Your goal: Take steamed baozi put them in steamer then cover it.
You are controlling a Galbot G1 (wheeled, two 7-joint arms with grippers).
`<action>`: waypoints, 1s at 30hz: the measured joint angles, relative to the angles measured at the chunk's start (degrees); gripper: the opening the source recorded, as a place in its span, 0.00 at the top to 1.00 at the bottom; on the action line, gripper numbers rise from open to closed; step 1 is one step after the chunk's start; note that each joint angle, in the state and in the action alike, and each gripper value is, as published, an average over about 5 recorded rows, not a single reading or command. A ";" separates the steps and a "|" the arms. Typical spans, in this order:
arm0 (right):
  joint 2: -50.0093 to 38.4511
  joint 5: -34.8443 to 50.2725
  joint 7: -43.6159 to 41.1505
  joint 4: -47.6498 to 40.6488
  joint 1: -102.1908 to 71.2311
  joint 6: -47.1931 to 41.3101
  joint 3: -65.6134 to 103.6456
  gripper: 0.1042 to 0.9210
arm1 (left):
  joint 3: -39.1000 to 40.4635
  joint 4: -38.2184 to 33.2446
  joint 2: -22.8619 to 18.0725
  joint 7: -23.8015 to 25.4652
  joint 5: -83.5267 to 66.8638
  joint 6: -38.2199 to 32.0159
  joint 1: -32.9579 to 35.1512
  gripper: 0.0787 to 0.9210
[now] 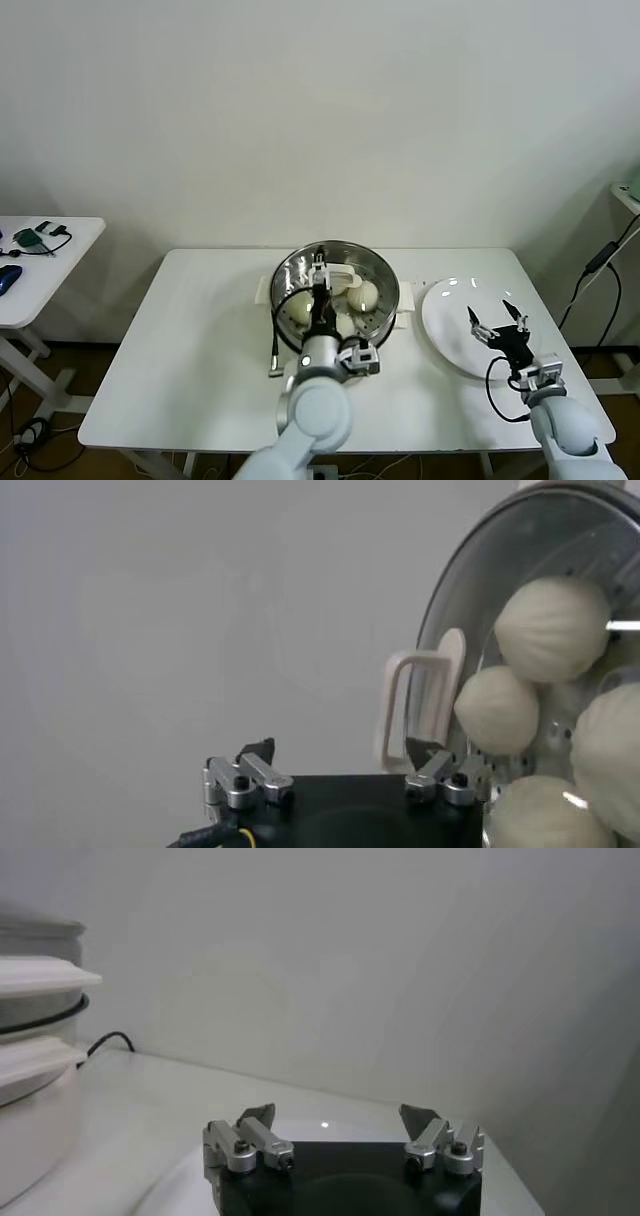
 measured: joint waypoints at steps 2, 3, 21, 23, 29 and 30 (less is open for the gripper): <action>0.01 0.11 0.13 0.24 -0.01 -0.39 -0.12 0.12 | 0.06 -1.59 0.80 -0.19 -0.93 -0.01 0.64 0.12; 0.02 0.16 0.19 0.35 -0.03 -0.57 -0.16 0.12 | 0.01 -2.41 1.25 -0.29 -1.46 -0.01 0.98 0.12; 0.28 0.71 0.48 1.96 -1.25 -1.08 0.49 0.12 | -15.51 -16.23 11.45 -12.17 -31.64 -0.02 11.39 0.12; 0.47 0.83 0.33 2.34 -1.59 -0.94 0.58 0.12 | -19.61 -16.72 11.66 -14.49 -38.87 -0.15 13.45 0.12; 0.95 1.33 -0.08 3.74 -2.83 -0.67 0.83 0.12 | -31.99 -16.21 10.43 -18.62 -60.92 -5.98 20.52 0.12; 0.96 1.48 -0.15 4.05 -3.07 -0.62 0.85 0.12 | -33.87 -15.81 10.08 -18.98 -64.40 -8.07 21.70 0.12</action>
